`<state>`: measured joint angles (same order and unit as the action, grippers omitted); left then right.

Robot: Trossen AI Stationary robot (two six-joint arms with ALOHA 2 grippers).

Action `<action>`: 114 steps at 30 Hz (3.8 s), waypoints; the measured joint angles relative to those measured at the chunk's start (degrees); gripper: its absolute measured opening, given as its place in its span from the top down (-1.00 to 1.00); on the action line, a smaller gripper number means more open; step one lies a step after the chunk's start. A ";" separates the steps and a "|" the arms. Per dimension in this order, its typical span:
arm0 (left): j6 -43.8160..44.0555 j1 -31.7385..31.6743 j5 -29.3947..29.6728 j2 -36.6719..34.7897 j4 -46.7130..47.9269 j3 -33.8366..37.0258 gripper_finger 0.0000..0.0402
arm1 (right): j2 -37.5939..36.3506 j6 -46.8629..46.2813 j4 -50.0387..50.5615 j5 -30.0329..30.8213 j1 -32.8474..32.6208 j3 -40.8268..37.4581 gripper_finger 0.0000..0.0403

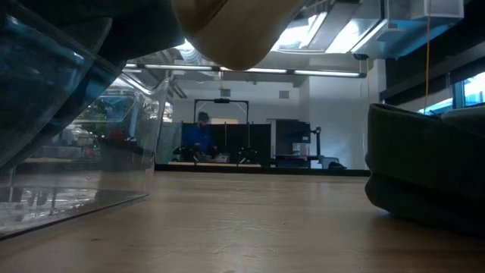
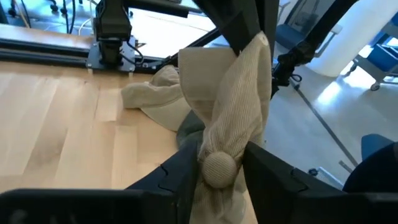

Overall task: Pick & Place hat
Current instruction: Put the left brown cap into the left transparent bin

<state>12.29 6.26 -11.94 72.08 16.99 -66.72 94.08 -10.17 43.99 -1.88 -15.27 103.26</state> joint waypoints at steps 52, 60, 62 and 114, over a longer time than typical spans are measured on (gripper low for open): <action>25.80 16.96 13.53 -4.93 55.43 -35.37 0.76 | -12.55 -16.76 35.89 28.23 0.86 -1.48 0.19; 42.45 26.64 11.19 -2.22 57.74 -38.64 0.76 | -12.55 -16.58 35.57 28.84 0.86 -3.57 0.19; 45.74 28.50 11.17 -1.50 58.10 -39.73 0.76 | -12.55 -16.59 35.47 28.86 0.86 -3.58 0.19; 57.15 58.51 21.85 4.24 73.04 -29.79 0.75 | -12.11 -40.39 29.84 40.84 1.38 -3.58 0.19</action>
<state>69.44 64.77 9.90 76.31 90.03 -96.51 81.97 -50.57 73.82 38.96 -13.89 99.68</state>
